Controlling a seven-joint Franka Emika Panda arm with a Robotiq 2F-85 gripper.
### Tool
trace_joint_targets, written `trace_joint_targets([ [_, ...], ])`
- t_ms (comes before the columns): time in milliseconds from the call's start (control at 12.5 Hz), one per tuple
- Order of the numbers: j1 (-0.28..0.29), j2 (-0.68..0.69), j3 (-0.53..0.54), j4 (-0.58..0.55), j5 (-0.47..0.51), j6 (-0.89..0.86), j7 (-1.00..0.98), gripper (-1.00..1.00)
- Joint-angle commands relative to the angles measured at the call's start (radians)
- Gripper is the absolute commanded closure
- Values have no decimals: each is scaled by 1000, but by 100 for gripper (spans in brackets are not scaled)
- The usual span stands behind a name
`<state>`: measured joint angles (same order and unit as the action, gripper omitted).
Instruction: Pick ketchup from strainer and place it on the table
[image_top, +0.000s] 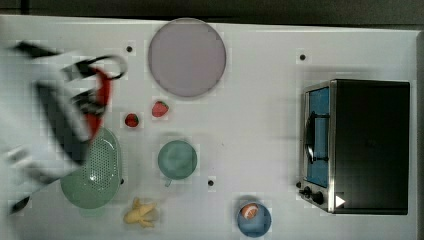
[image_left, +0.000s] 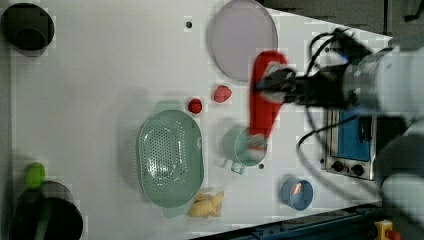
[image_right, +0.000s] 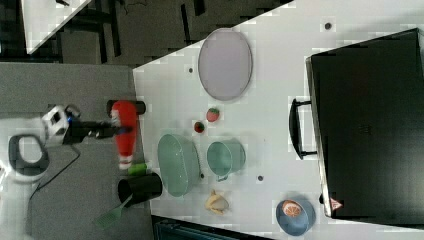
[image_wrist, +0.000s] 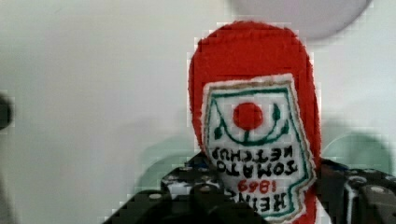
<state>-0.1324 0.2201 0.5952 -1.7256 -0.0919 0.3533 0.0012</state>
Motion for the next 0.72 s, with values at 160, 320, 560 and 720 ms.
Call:
trace_joint_targets([
  [160,-113,31,-176,-24,-9,-9,-406,-16],
  [320,-119,31,-264,-42,-9,26,-488,-16],
  [560,-119,31,-353,-111,-9,127,-514,-16],
  [720,-120,31,-385,-188,-9,225,-514,-16],
])
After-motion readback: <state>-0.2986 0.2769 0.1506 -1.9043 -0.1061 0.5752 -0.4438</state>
